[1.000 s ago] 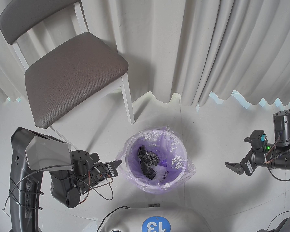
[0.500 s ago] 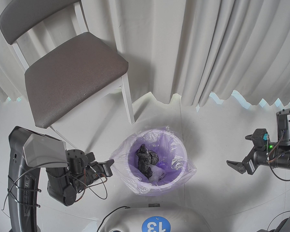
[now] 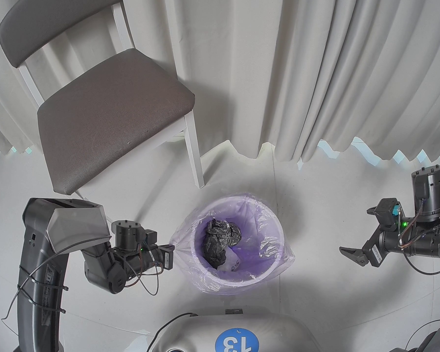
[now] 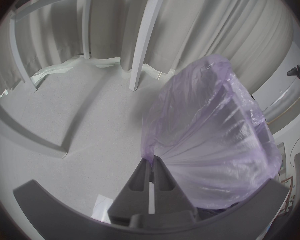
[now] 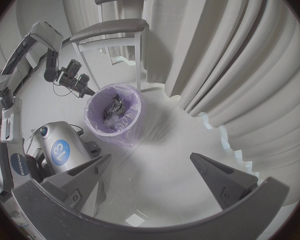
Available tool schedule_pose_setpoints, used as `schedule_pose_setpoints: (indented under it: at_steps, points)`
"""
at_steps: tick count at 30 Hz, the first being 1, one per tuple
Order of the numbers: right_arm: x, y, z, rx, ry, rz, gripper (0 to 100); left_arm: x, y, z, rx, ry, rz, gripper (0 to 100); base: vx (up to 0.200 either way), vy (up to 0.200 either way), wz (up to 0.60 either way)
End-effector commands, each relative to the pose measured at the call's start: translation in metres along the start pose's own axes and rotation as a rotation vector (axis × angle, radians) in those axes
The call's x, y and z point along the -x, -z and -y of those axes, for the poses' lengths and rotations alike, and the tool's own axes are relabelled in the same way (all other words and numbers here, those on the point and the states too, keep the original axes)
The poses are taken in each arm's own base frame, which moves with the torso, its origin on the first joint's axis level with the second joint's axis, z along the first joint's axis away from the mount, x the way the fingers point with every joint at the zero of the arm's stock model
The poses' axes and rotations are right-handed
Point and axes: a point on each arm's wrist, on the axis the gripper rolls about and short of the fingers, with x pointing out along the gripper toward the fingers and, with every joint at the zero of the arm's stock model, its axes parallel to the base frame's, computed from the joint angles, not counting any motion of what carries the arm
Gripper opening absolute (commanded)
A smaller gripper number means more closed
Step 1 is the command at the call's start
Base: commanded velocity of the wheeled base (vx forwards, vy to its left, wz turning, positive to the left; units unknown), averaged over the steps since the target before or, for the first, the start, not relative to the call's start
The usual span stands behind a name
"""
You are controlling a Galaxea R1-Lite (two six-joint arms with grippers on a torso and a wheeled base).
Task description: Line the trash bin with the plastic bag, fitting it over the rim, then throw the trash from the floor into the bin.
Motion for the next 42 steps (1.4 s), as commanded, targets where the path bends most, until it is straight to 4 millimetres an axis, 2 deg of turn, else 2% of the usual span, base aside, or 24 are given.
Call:
schedule_pose_setpoints:
  at_steps: [1,3,5,11,17,25,27,31,32,36,42]
  points:
    - [-0.024,0.001,0.0,0.013,-0.021,-0.058,100,-0.032,-0.016,-0.001,-0.03,0.009,0.01,0,0.0,0.0,0.0]
    - [-0.031,0.0,0.002,0.011,-0.023,-0.069,100,-0.039,-0.021,-0.001,-0.031,0.013,0.011,0,0.0,0.0,0.0]
    - [-0.047,0.001,0.007,0.014,-0.037,-0.089,100,-0.057,-0.029,-0.001,-0.037,0.012,0.011,0,0.0,0.0,0.0]
    - [-0.067,0.003,0.012,0.023,-0.042,-0.113,100,-0.07,-0.045,-0.004,-0.022,0.01,-0.064,0,0.0,0.0,0.0]
    - [-0.084,0.008,0.019,0.015,-0.046,-0.132,100,-0.088,-0.051,-0.012,-0.05,0.005,-0.091,0,0.0,0.0,0.0]
    - [-0.107,0.017,0.018,0.003,-0.086,-0.148,100,-0.09,-0.053,-0.014,-0.047,0.016,-0.088,0,0.0,0.0,0.0]
    - [-0.119,0.025,0.014,0.0,-0.098,-0.164,100,-0.091,-0.052,-0.014,-0.045,0.016,-0.087,0,0.0,0.0,0.0]
    - [-0.128,0.03,0.008,0.005,-0.126,-0.135,100,-0.088,-0.053,-0.015,-0.045,0.015,-0.089,0,0.0,0.0,0.0]
    - [-0.13,0.03,0.005,0.011,-0.146,-0.11,100,-0.086,-0.053,-0.017,-0.043,0.011,-0.091,100,0.0,0.0,0.0]
    - [-0.137,0.031,-0.006,0.026,-0.182,-0.079,100,-0.079,-0.054,-0.021,-0.036,0.0,-0.093,100,0.0,0.0,0.0]
    - [-0.162,0.051,-0.012,0.124,-0.266,-0.08,100,-0.052,-0.056,-0.035,-0.013,-0.029,-0.085,100,0.0,0.0,0.0]
